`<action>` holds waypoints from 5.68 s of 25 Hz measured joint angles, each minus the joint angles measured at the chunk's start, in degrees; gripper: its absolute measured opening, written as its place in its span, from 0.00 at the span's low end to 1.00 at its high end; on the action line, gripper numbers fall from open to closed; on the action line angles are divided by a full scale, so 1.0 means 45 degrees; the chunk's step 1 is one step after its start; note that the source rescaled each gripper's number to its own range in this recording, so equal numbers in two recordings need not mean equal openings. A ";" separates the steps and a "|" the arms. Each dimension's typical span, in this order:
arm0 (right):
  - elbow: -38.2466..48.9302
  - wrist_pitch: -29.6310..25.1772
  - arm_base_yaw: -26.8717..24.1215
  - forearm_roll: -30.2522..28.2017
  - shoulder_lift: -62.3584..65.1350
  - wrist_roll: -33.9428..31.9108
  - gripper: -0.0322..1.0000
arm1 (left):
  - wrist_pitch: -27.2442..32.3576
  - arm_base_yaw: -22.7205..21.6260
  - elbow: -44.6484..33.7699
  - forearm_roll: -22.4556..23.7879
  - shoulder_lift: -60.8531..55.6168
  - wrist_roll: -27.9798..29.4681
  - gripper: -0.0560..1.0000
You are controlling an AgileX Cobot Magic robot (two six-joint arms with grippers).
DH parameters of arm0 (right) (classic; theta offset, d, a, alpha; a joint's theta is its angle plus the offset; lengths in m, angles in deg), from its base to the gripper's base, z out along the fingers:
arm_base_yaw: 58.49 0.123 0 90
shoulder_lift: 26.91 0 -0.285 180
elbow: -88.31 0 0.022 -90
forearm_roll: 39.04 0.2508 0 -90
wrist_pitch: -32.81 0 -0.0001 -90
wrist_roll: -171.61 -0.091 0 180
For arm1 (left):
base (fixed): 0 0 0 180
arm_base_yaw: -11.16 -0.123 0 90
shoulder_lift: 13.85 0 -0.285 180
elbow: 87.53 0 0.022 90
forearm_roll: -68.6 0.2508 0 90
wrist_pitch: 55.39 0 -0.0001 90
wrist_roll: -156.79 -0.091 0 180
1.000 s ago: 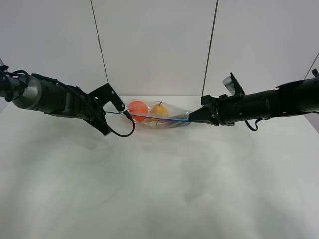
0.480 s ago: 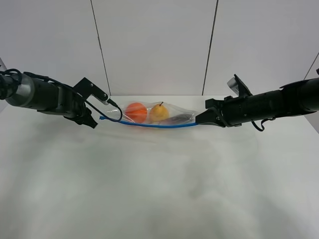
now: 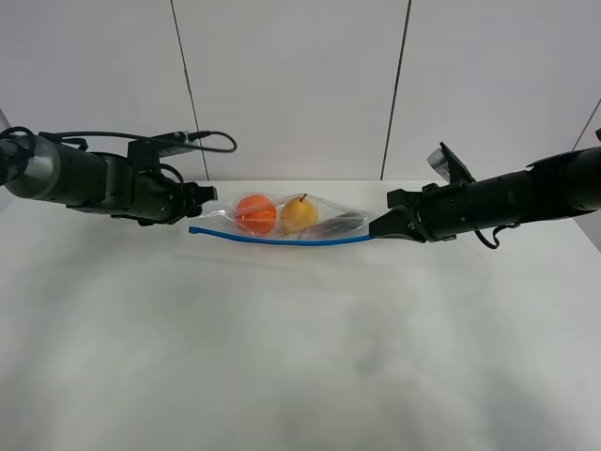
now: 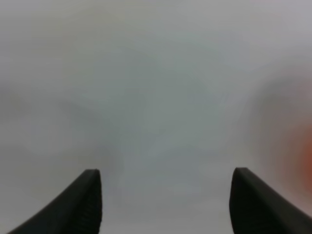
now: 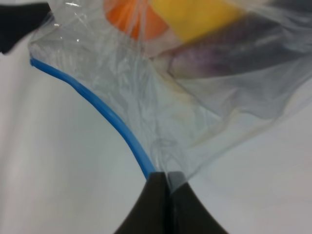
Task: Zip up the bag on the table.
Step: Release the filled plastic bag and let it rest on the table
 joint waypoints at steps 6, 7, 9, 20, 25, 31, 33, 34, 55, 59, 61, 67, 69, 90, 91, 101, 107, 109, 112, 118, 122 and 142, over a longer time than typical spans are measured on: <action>0.0000 0.0000 -0.0027 -0.0422 0.0000 -0.0348 0.03 | 0.5254 0.0000 0.0080 -0.0025 -0.0054 0.4756 0.75; 0.0000 0.0000 -0.0027 -0.0470 0.0000 -0.0395 0.03 | 0.6368 0.0000 0.0080 -0.0025 -0.0054 0.5346 0.75; 0.0000 0.0000 -0.0027 -0.0481 0.0000 -0.0415 0.03 | 0.7918 0.0000 0.0092 -0.0013 -0.0054 0.6325 0.75; 0.0000 -0.0313 -0.0027 -0.0497 0.0000 -0.0440 0.03 | 1.6869 0.0000 0.1195 0.0012 -0.0054 0.9283 0.75; 0.0000 -0.0528 -0.0027 -0.0541 0.0000 -0.0440 0.03 | 1.7545 0.0000 0.1735 0.0021 -0.0315 0.9550 0.75; 0.0000 -0.0528 -0.0027 -0.0820 0.0000 -0.0440 0.03 | 1.7580 0.0000 0.1735 0.1559 -0.1683 0.9024 0.75; 0.0000 -0.0528 -0.0027 -0.0864 0.0000 -0.0440 0.03 | 1.7593 0.0000 0.1749 0.2564 -0.2385 0.7802 0.75; 0.0000 -0.0538 -0.0027 -0.0878 0.0000 -0.0440 0.03 | 1.7606 0.0000 0.1749 0.3210 -0.2807 0.7302 0.75; 0.0000 -0.0595 -0.0027 -0.1228 0.0000 -0.0575 0.03 | 1.5907 0.0024 0.1787 2.5951 -0.6732 1.7958 1.00; 0.0000 -0.0648 -0.0027 -0.1510 0.0000 -0.0586 0.03 | 1.5321 0.0024 0.1787 2.5891 -0.6745 1.8904 1.00; 0.0000 -0.0651 -0.0027 -0.1682 0.0000 -0.0651 0.03 | 1.4783 0.0024 0.1772 2.5334 -0.6813 1.8410 1.00; 0.0000 -0.0717 -0.0027 -0.1917 0.0000 -0.0763 0.03 | 1.3365 0.0024 0.1569 2.3527 -0.7111 1.5928 1.00; 0.0000 -0.0717 -0.0027 -0.1930 0.0000 -0.0765 0.03 | 1.2754 0.0024 0.1309 2.3020 -0.7336 1.5431 1.00; 0.0000 -0.0598 -0.0027 -0.1997 0.0000 -0.0765 0.03 | 1.2594 0.0024 -0.2230 2.0092 -1.4364 1.4834 1.00; 0.0000 -0.0588 -0.0027 -0.1997 0.0000 -0.0765 0.03 | 1.2767 0.0024 -0.2267 2.0182 -1.4790 1.4933 1.00; 0.0000 -0.0588 -0.0027 -0.2001 0.0000 -0.0765 0.03 | 1.3703 0.0024 -0.2814 2.6422 -1.5741 1.8416 0.99; 0.0000 -0.0611 -0.0027 -0.2018 0.0000 -0.0765 0.03 | 1.2843 0.0024 -0.3712 2.6993 -1.5741 1.8740 0.99; 0.0000 -0.0610 -0.0027 -0.2103 0.0000 -0.0765 0.03 | 1.2404 0.0024 -0.3751 2.6993 -1.5741 1.8740 0.99; 0.0000 -0.0620 -0.0027 -0.2118 0.0000 -0.0765 0.03 | 1.2265 0.0024 -0.3751 2.7005 -1.5741 1.8905 0.99; 0.0000 -0.0620 -0.0027 -0.2143 0.0000 -0.0765 0.03 | 1.2268 0.0024 -0.3751 2.7005 -1.5741 1.9184 0.99; 0.0000 -0.0620 -0.0027 -0.2143 0.0000 -0.0765 0.03 | 1.2579 0.0024 -0.3751 2.7005 -1.5741 1.9184 0.99; 0.0000 -0.0587 -0.0027 -0.2143 0.0000 -0.0765 0.03 | 1.6700 0.0024 -0.3751 2.4429 -1.5741 1.9490 0.99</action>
